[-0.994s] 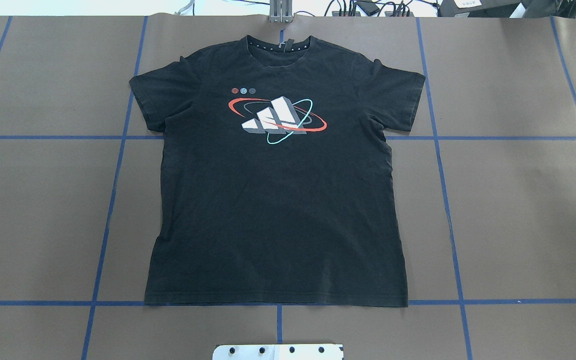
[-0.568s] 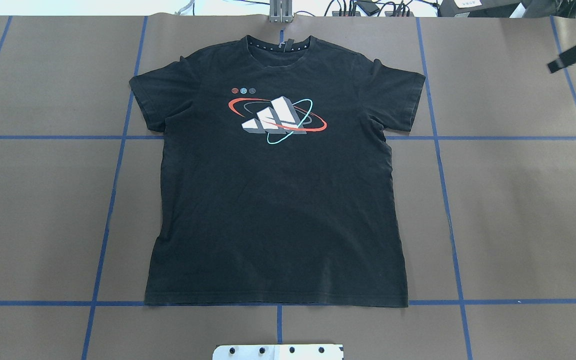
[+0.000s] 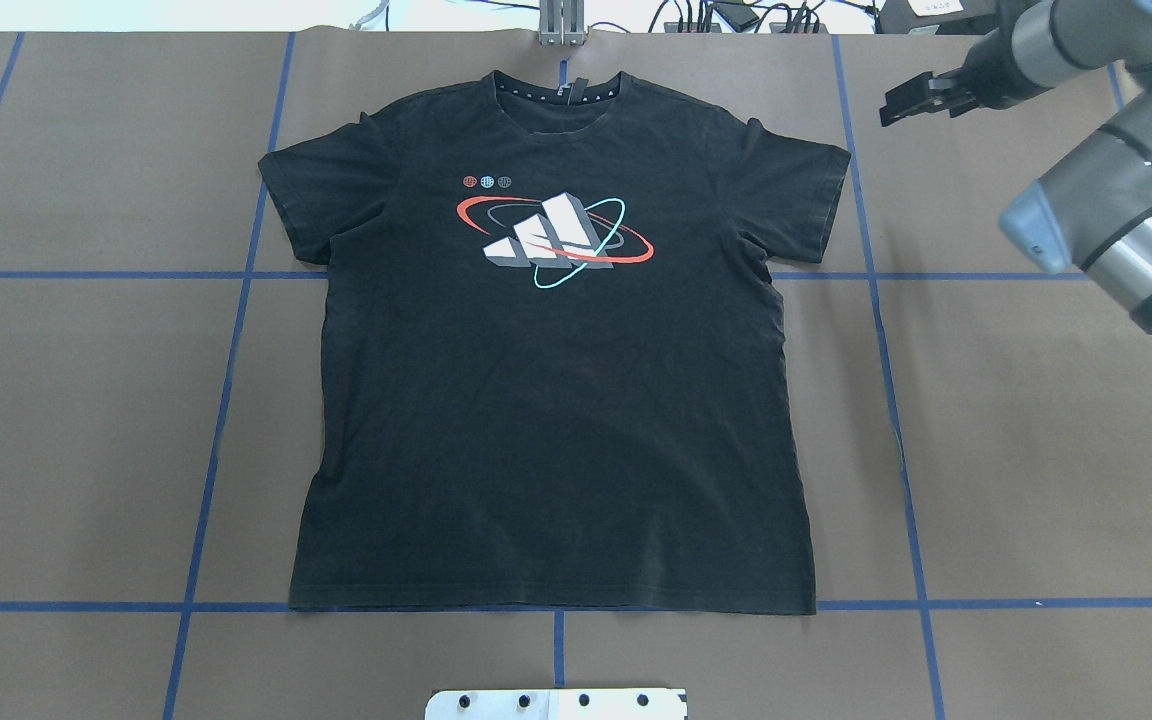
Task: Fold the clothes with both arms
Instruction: 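Move the right gripper toward the shirt's shoulder farthest from the robot, then fold the sleeve nearest the right gripper inward over the shirt body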
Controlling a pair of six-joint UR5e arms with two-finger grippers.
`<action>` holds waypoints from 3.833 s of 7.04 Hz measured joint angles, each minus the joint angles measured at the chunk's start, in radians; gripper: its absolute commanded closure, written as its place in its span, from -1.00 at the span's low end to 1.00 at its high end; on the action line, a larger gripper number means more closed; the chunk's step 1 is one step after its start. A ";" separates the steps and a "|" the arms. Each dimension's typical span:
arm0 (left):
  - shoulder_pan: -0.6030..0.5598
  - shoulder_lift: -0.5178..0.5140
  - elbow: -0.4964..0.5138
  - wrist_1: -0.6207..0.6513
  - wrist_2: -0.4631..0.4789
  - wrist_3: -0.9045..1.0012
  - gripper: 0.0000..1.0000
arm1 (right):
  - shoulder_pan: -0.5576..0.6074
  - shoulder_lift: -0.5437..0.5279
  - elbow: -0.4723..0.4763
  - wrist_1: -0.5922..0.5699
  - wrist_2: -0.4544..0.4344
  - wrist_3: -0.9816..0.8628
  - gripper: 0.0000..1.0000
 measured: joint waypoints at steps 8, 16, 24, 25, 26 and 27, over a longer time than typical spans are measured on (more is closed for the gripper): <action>0.001 0.011 0.001 0.000 0.001 0.003 -1.00 | -0.121 0.128 -0.350 0.238 -0.196 0.021 0.01; 0.001 0.013 0.001 0.000 0.000 0.003 -1.00 | -0.122 0.129 -0.301 0.233 -0.204 -0.001 1.00; 0.002 0.012 0.001 -0.001 0.000 0.002 -1.00 | -0.321 0.333 -0.024 -0.250 -0.504 0.469 1.00; 0.002 0.011 0.001 -0.001 0.000 0.001 -1.00 | -0.358 0.369 -0.053 -0.264 -0.569 0.541 1.00; 0.002 0.011 0.002 -0.001 0.000 0.001 -1.00 | -0.387 0.396 -0.090 -0.269 -0.621 0.586 1.00; 0.002 0.011 0.002 -0.001 0.001 0.001 -1.00 | -0.405 0.423 -0.135 -0.270 -0.652 0.610 1.00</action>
